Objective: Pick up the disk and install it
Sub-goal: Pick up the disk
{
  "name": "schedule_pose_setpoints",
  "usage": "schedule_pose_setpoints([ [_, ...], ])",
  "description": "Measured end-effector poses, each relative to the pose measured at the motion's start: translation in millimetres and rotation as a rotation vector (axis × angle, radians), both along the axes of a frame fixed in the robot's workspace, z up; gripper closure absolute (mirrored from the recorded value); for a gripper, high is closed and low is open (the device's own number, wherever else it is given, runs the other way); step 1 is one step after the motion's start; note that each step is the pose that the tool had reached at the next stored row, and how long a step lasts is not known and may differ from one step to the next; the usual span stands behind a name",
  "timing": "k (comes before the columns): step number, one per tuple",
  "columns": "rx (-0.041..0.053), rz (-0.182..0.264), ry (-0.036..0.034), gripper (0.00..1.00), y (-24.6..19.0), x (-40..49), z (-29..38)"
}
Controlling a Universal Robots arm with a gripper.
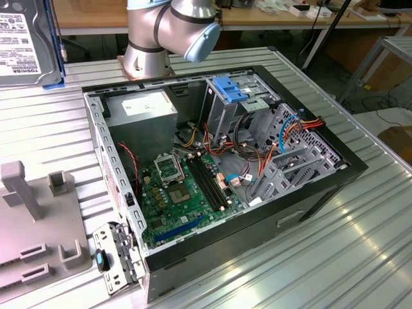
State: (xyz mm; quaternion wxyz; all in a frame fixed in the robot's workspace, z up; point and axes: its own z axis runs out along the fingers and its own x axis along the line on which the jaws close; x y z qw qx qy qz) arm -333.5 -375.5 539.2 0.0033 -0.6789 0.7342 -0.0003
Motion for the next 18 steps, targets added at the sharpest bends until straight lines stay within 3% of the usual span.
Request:
schedule_pose_setpoints([
  [1, 0.0, -0.001, 0.0, 0.63, 0.0, 2.3, -0.4],
  [7, -0.0029, -0.002, -0.0011, 0.63, 0.0, 35.1, -3.3],
  [10, -0.0043, -0.002, -0.0109, 0.63, 0.0, 61.0, -6.7],
  [18, -0.0045, -0.002, -0.0137, 0.63, 0.0, 98.1, -11.3],
])
